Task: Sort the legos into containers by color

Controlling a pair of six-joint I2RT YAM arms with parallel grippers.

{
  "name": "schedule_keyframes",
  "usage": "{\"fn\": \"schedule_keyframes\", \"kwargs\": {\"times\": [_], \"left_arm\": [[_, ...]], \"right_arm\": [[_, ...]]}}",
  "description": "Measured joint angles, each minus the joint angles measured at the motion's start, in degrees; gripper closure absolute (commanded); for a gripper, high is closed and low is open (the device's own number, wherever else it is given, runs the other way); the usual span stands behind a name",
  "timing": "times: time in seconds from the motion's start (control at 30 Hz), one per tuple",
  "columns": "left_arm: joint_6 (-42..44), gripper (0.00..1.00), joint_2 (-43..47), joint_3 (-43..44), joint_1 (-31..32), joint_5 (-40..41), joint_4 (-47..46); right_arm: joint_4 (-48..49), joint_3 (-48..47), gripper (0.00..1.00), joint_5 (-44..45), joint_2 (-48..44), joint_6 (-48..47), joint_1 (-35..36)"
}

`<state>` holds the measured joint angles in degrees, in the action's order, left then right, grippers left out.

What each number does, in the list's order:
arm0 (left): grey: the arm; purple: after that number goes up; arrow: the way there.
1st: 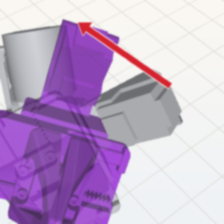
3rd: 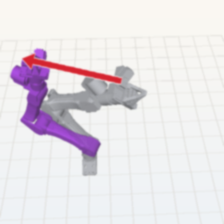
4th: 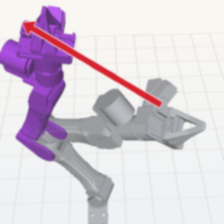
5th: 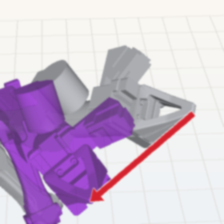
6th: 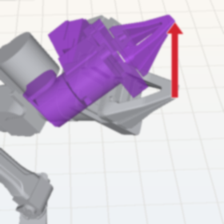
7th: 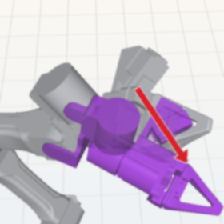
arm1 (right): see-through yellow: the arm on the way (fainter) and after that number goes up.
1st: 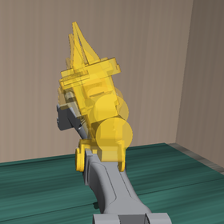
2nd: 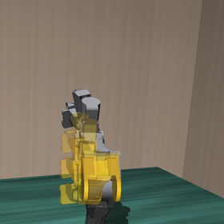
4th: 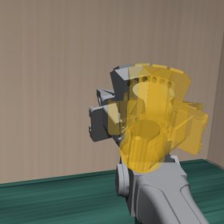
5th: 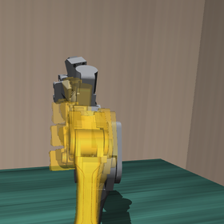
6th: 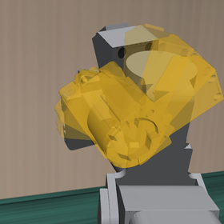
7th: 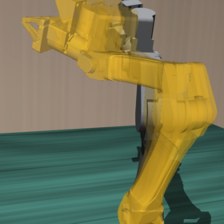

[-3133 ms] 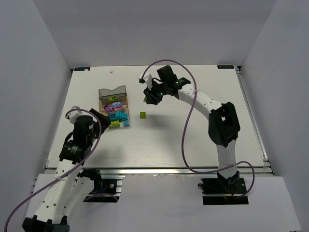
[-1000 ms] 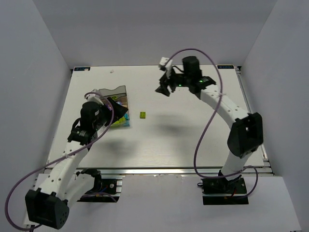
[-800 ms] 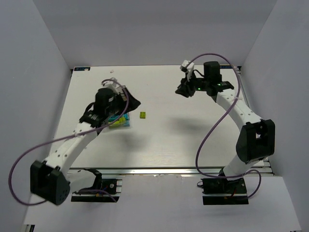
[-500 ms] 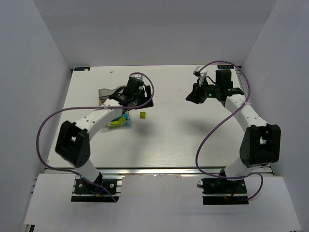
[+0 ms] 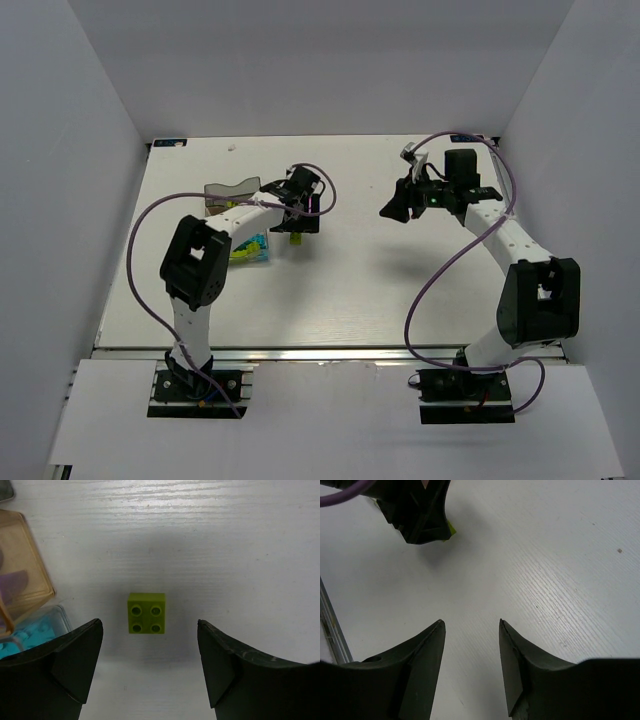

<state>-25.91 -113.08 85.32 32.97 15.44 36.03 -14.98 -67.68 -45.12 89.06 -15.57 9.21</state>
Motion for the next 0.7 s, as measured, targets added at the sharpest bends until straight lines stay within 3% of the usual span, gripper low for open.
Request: {"fn": "schedule_keyframes", "kwargs": {"times": [0.5, 0.7], "left_arm": [[1.6, 0.26, -5.3, 1.1, 0.1, 0.2, 0.2], [0.9, 0.36, -6.5, 1.5, 0.1, 0.0, -0.8]], "right_arm": [[0.1, 0.4, 0.47, 0.2, 0.0, 0.2, -0.4], [0.1, 0.4, 0.47, 0.2, 0.0, 0.2, -0.9]]}}
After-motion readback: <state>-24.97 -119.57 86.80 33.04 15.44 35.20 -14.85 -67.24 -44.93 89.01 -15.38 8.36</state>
